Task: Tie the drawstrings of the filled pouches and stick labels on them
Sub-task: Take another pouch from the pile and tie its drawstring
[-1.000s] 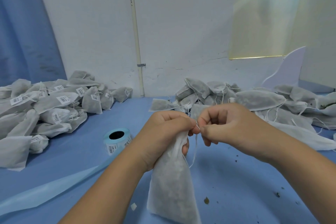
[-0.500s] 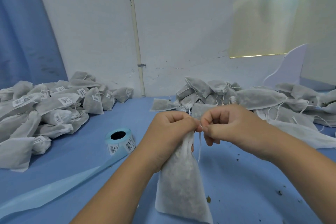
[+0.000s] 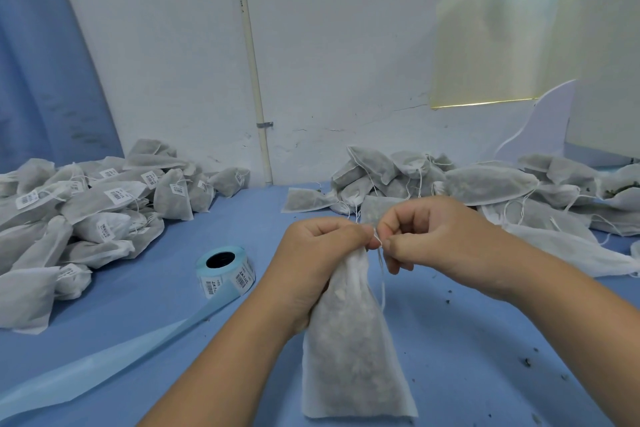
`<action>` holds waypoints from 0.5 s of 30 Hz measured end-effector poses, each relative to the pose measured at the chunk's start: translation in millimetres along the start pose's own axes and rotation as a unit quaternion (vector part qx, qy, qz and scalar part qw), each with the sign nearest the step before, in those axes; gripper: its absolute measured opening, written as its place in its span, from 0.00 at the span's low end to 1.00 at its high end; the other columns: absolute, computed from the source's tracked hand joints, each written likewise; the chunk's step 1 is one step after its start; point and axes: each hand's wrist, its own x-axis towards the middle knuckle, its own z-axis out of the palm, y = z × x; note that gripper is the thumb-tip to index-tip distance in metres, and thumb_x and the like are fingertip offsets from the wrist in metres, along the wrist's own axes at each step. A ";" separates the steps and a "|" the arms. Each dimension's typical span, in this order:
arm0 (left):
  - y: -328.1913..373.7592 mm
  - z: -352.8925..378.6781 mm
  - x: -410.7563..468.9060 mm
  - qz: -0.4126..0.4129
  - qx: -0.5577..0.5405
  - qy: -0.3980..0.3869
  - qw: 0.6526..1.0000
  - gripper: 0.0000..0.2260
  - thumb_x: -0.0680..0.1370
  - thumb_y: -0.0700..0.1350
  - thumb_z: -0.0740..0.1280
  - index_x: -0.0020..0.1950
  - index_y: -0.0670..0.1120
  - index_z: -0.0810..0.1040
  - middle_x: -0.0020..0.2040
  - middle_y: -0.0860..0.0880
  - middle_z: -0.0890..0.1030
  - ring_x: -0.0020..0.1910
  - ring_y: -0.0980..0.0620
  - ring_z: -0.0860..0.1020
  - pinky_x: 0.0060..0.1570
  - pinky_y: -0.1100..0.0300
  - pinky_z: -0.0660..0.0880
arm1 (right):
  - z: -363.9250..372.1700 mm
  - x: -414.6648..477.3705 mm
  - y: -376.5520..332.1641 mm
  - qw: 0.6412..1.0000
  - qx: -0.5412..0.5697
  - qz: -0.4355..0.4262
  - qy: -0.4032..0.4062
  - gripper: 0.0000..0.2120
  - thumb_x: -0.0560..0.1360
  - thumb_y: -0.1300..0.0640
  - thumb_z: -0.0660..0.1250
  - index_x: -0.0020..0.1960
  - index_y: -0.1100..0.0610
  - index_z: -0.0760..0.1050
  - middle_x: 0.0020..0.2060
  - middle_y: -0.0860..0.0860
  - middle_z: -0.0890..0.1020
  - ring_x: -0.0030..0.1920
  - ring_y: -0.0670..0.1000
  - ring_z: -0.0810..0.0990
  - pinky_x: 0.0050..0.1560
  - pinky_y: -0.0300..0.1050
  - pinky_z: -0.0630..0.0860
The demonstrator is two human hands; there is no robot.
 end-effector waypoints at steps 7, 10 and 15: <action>-3.4 1.6 0.0 -0.015 -0.041 0.002 0.999 0.07 0.66 0.48 0.72 0.32 0.45 0.83 0.29 0.47 0.76 0.27 0.52 0.72 0.30 0.58 0.76 | -2.2 -0.3 2.1 1.000 0.004 0.003 -0.005 0.04 0.65 0.55 0.65 0.36 0.52 0.78 0.31 0.50 0.82 0.33 0.45 0.75 0.44 0.48 0.71; -3.6 3.1 -1.3 0.001 -0.039 0.004 0.999 0.07 0.66 0.47 0.73 0.31 0.45 0.83 0.30 0.49 0.77 0.27 0.54 0.74 0.30 0.59 0.77 | -2.6 0.2 2.8 1.000 0.008 0.006 -0.005 0.04 0.65 0.55 0.65 0.35 0.52 0.78 0.31 0.51 0.82 0.33 0.46 0.75 0.44 0.48 0.71; -2.4 2.6 -1.8 0.064 0.014 0.025 0.998 0.07 0.68 0.48 0.72 0.31 0.47 0.83 0.36 0.53 0.80 0.36 0.56 0.77 0.33 0.55 0.79 | -4.0 0.5 1.1 1.000 0.030 0.007 -0.005 0.04 0.65 0.56 0.65 0.35 0.53 0.79 0.31 0.52 0.82 0.34 0.48 0.76 0.42 0.44 0.73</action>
